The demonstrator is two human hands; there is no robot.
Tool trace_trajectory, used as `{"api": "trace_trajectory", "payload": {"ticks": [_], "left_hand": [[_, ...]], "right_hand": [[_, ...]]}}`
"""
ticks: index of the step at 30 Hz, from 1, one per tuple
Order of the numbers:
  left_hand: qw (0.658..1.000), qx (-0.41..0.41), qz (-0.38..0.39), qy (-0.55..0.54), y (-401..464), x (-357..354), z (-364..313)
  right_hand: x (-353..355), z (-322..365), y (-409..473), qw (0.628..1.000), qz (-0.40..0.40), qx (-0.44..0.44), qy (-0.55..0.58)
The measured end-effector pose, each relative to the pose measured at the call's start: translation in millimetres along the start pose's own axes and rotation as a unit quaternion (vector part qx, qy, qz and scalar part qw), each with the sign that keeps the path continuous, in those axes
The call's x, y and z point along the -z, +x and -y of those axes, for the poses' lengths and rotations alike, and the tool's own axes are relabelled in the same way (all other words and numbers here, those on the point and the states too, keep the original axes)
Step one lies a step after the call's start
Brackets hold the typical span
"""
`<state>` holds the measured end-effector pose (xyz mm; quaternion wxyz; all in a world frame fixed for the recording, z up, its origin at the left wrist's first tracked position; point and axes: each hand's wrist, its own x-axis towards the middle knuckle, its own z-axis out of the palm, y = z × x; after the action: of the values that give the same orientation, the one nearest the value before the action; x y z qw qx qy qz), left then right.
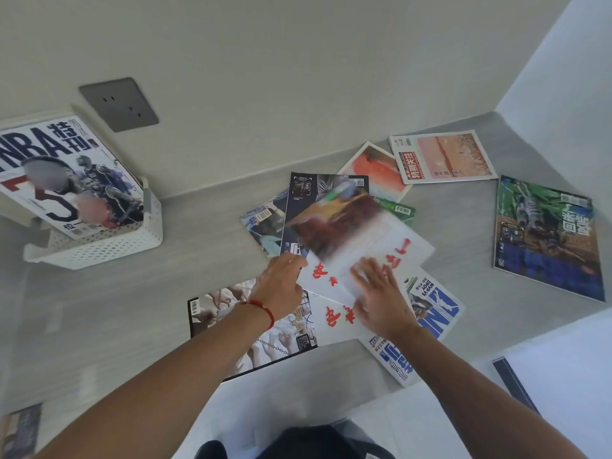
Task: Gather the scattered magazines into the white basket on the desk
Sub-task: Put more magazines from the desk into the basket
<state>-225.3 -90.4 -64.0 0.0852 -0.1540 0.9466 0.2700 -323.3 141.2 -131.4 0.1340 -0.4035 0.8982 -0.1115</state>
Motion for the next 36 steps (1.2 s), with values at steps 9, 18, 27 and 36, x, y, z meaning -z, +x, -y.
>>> {"api": "trace_trajectory", "payload": {"ticks": [9, 18, 27, 36], "left_hand": [[0.988, 0.079, 0.053, 0.126, -35, -7, 41], [0.957, 0.245, -0.045, -0.151, -62, -25, 53], [0.940, 0.150, -0.048, -0.303, -85, 23, 90], [0.896, 0.185, -0.149, -0.375, -140, 119, 200]], "right_hand": [[3, 37, 10, 0.985, -0.028, 0.141, -0.093], [-11, 65, 7, 0.997, 0.024, 0.022, -0.074], [-5, 106, 24, 0.990, -0.044, -0.069, 0.116], [25, 229, 90, 0.927, -0.037, -0.096, 0.360]]}}
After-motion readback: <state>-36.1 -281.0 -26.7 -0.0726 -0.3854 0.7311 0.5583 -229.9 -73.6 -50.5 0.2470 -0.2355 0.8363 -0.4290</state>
